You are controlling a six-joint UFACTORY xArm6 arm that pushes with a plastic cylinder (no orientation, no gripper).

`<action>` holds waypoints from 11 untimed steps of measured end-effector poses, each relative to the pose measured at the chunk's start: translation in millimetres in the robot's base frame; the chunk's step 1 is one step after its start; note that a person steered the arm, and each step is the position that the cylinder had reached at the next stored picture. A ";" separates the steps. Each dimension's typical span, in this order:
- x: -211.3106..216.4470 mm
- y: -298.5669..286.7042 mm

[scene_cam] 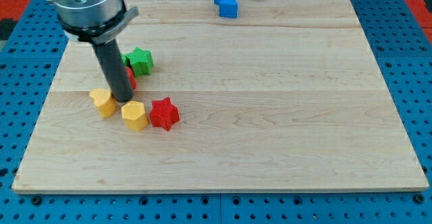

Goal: Move the red circle to the right side of the board

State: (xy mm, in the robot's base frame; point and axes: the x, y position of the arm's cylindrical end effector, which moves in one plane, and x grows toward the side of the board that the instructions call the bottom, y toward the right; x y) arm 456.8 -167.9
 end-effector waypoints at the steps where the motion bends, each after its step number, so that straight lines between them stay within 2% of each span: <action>1: -2.1 -5.1; 3: -1.8 -57.2; 4: -26.5 -62.9; 5: -39.8 -47.8; 7: -39.5 -7.8; 8: -36.1 45.9; 10: -15.5 211.0; 11: 81.9 217.1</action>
